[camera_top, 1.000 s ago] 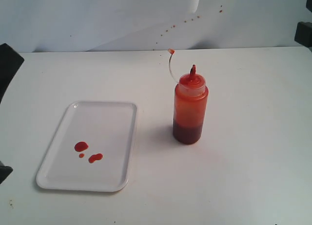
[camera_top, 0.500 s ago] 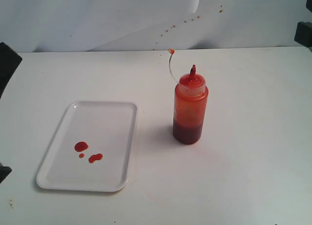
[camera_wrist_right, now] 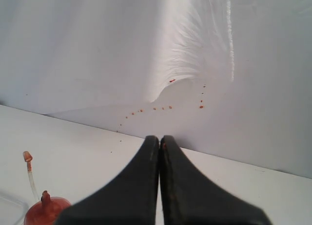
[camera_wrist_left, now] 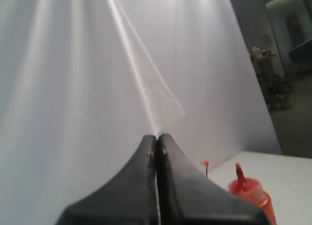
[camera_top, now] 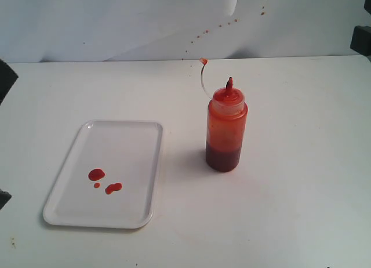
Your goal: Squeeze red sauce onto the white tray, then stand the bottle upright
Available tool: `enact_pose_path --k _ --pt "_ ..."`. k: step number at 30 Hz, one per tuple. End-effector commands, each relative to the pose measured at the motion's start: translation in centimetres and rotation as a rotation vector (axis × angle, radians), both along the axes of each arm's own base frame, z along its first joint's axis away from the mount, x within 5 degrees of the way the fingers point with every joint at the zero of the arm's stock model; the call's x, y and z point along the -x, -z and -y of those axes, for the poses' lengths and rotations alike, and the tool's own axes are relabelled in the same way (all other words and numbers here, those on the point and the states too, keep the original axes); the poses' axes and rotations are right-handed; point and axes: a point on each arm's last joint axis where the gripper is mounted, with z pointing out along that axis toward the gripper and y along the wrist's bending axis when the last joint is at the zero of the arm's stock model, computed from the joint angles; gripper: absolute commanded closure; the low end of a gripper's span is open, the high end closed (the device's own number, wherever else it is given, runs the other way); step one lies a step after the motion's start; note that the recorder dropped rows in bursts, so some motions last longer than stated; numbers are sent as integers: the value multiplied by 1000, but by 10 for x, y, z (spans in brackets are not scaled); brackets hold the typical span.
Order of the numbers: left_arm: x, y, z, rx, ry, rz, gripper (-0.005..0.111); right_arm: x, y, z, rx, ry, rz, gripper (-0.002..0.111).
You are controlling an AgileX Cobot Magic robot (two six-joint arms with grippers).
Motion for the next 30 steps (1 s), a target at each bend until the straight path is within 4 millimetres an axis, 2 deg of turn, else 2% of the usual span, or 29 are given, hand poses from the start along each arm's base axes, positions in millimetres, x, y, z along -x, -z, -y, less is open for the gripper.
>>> enact_pose_path --k 1,5,9,15,20,30 --pt "9 12 -17 72 -132 -276 107 1 0 1 -7 4 8 108" --pt "25 14 -31 69 -245 -330 107 1 0 1 -7 4 8 108" --pt "44 11 -44 83 -324 -307 107 1 0 1 -7 4 8 108" --pt "64 14 -60 264 -454 -238 107 1 0 1 -7 4 8 108" --pt "70 17 -66 292 -535 -198 107 1 0 1 -7 4 8 108" --pt "70 17 -66 294 -545 -196 107 1 0 1 -7 4 8 108"
